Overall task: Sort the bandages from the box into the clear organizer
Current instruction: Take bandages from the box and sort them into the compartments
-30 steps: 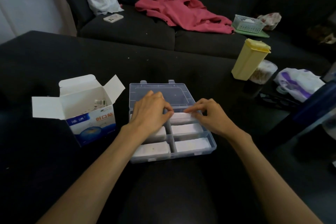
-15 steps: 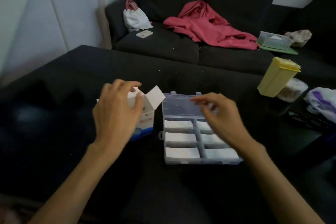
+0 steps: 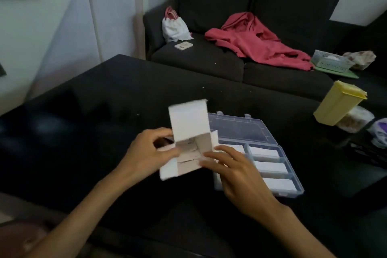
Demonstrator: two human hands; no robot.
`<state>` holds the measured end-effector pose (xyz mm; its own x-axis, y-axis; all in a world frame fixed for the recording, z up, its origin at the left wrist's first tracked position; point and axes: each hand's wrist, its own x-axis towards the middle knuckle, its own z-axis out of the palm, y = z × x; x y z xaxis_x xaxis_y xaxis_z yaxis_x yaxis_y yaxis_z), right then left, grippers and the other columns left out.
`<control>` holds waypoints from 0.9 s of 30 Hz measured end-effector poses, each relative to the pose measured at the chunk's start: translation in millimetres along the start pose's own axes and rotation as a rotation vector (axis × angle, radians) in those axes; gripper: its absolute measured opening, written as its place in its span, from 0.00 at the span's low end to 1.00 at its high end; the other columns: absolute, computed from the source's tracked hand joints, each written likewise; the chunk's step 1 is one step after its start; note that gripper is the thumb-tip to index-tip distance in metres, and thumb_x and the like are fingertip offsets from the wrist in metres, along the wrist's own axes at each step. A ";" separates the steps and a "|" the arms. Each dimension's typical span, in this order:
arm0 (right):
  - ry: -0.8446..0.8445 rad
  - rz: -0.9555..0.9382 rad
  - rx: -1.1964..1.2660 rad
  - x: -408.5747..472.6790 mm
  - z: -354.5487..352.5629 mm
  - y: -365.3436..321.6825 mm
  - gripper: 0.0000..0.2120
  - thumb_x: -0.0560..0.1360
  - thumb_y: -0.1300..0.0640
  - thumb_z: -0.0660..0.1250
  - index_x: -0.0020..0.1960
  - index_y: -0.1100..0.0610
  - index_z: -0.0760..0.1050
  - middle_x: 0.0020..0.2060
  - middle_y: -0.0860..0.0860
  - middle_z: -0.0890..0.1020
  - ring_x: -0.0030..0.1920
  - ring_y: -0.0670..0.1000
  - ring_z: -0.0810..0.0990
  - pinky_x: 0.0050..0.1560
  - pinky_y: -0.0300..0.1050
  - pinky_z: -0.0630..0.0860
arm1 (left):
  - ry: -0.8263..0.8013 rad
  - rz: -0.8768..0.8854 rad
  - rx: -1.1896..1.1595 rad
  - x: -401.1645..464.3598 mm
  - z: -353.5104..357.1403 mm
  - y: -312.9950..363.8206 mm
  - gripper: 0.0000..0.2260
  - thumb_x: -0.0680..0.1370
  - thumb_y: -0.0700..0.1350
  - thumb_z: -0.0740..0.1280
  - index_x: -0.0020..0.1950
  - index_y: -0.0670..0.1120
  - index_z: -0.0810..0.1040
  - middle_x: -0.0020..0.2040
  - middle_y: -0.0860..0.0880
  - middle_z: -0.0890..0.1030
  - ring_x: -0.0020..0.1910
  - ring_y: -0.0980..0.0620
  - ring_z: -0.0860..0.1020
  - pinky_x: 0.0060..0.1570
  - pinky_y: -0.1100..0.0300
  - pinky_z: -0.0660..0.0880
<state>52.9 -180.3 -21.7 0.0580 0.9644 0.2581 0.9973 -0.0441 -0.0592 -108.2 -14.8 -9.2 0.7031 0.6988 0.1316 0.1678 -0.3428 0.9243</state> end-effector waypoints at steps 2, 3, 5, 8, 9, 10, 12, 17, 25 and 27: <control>0.006 0.021 0.012 -1.4 3.2 1.0 0.21 0.69 0.63 0.66 0.60 0.49 0.78 0.59 0.47 0.79 0.61 0.50 0.75 0.60 0.46 0.73 | 0.060 -0.005 0.050 -0.3 10.9 -3.7 0.06 0.71 0.53 0.72 0.45 0.53 0.85 0.42 0.57 0.85 0.43 0.57 0.82 0.47 0.51 0.79; 0.021 0.045 0.035 0.2 4.6 0.4 0.20 0.70 0.61 0.63 0.60 0.49 0.78 0.58 0.47 0.80 0.60 0.49 0.76 0.60 0.43 0.72 | 0.106 -0.027 0.087 1.9 14.3 -3.5 0.08 0.73 0.55 0.70 0.43 0.52 0.85 0.40 0.56 0.84 0.41 0.57 0.82 0.46 0.50 0.79; 0.059 0.084 0.085 6.3 5.6 -4.1 0.18 0.72 0.60 0.64 0.60 0.50 0.78 0.56 0.47 0.80 0.58 0.48 0.77 0.58 0.37 0.68 | 0.192 -0.062 0.156 8.6 16.1 -2.0 0.10 0.75 0.55 0.68 0.44 0.51 0.85 0.39 0.56 0.84 0.41 0.57 0.81 0.44 0.52 0.77; 0.118 0.155 0.159 19.1 1.8 -13.4 0.14 0.72 0.61 0.67 0.58 0.54 0.80 0.53 0.50 0.82 0.54 0.50 0.80 0.57 0.29 0.61 | 0.324 -0.140 0.054 22.3 9.3 -2.3 0.11 0.75 0.54 0.68 0.42 0.48 0.84 0.39 0.52 0.83 0.42 0.50 0.81 0.45 0.54 0.75; 0.127 0.162 0.174 23.6 -0.7 -16.8 0.14 0.73 0.62 0.68 0.57 0.54 0.80 0.53 0.51 0.82 0.53 0.50 0.81 0.56 0.28 0.61 | 0.334 -0.162 -0.005 25.3 5.3 -1.6 0.11 0.75 0.54 0.68 0.40 0.48 0.84 0.38 0.50 0.84 0.42 0.49 0.81 0.45 0.54 0.75; 0.144 0.163 0.187 28.3 -3.5 -20.0 0.14 0.73 0.62 0.68 0.58 0.55 0.80 0.53 0.51 0.83 0.52 0.51 0.81 0.56 0.30 0.63 | 0.329 -0.182 -0.068 26.7 0.9 0.5 0.10 0.75 0.52 0.69 0.39 0.48 0.84 0.37 0.50 0.84 0.42 0.49 0.82 0.46 0.53 0.76; 0.127 0.185 0.240 39.0 -8.8 -26.9 0.14 0.76 0.61 0.65 0.61 0.54 0.78 0.57 0.51 0.81 0.56 0.51 0.80 0.59 0.35 0.68 | 0.314 -0.195 -0.127 27.7 -7.7 3.5 0.09 0.74 0.51 0.70 0.39 0.47 0.84 0.37 0.48 0.84 0.41 0.49 0.82 0.48 0.51 0.77; -0.076 0.249 0.319 70.1 -7.4 -43.2 0.15 0.79 0.60 0.61 0.64 0.54 0.75 0.61 0.52 0.78 0.58 0.54 0.77 0.63 0.47 0.71 | 0.218 -0.172 -0.030 26.6 -14.4 0.8 0.10 0.73 0.56 0.70 0.39 0.52 0.85 0.37 0.53 0.84 0.43 0.51 0.83 0.55 0.44 0.76; -0.589 0.335 0.228 115.3 16.1 -36.9 0.18 0.78 0.60 0.61 0.67 0.60 0.67 0.64 0.58 0.73 0.61 0.58 0.73 0.64 0.51 0.68 | 0.130 -0.101 0.123 18.6 -8.3 10.8 0.11 0.74 0.55 0.68 0.48 0.50 0.85 0.41 0.56 0.84 0.44 0.60 0.80 0.49 0.59 0.75; -0.571 0.345 0.218 123.0 18.8 -38.3 0.21 0.77 0.60 0.63 0.69 0.60 0.65 0.65 0.58 0.71 0.64 0.59 0.71 0.66 0.52 0.67 | 0.157 -0.093 0.132 20.0 -7.5 11.0 0.12 0.74 0.56 0.68 0.47 0.50 0.85 0.41 0.56 0.84 0.43 0.59 0.80 0.49 0.57 0.76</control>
<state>20.9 -55.1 -5.8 0.2769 0.8933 -0.3541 0.8907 -0.3769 -0.2542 -97.4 0.2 6.3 0.5657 0.8170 0.1116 0.3229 -0.3440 0.8817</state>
